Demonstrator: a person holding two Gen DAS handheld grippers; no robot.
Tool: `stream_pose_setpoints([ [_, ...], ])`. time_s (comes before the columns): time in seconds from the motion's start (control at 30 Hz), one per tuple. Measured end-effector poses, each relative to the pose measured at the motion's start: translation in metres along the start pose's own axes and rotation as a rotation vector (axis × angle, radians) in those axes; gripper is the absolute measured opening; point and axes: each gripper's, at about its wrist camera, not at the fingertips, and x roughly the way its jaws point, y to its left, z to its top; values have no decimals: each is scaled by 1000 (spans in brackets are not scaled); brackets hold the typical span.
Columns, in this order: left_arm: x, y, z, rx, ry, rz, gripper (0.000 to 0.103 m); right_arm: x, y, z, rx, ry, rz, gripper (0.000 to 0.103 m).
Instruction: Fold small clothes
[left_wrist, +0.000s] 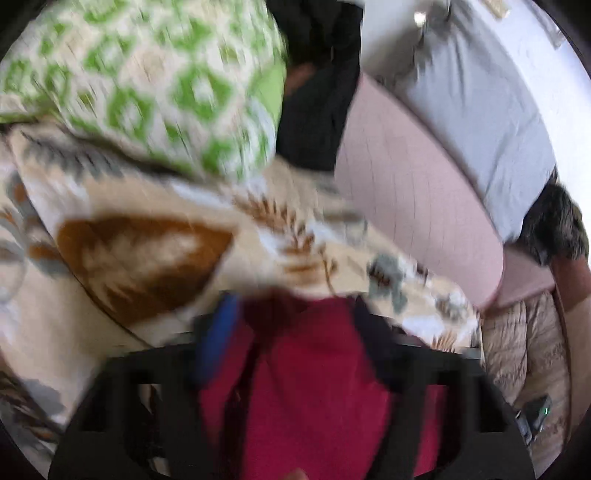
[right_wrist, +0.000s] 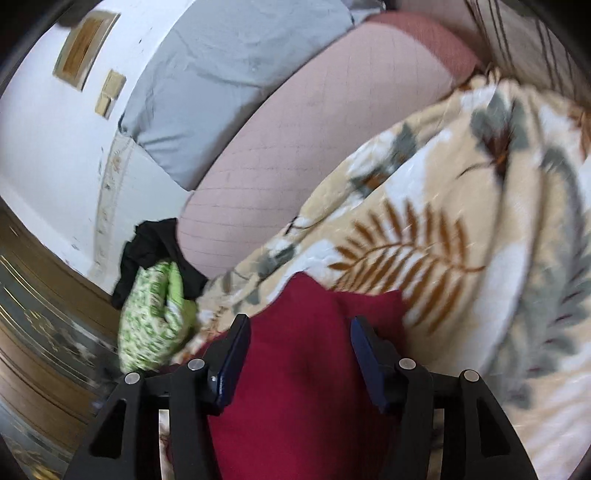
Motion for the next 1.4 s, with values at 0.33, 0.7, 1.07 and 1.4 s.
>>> stream_pose_setpoints([
  [0.33, 29, -69, -41, 268, 62, 10, 77, 21, 56, -7, -198, 22, -235, 54],
  [0.7, 97, -11, -50, 323, 59, 233, 79, 129, 30, -25, -407, 160, -356, 56],
  [1.07, 27, -7, -33, 217, 115, 145, 80, 97, 63, -15, -368, 182, -360, 55],
  [1.4, -97, 61, -132, 15, 158, 14, 80, -73, 73, -125, -361, 54, -198, 60],
])
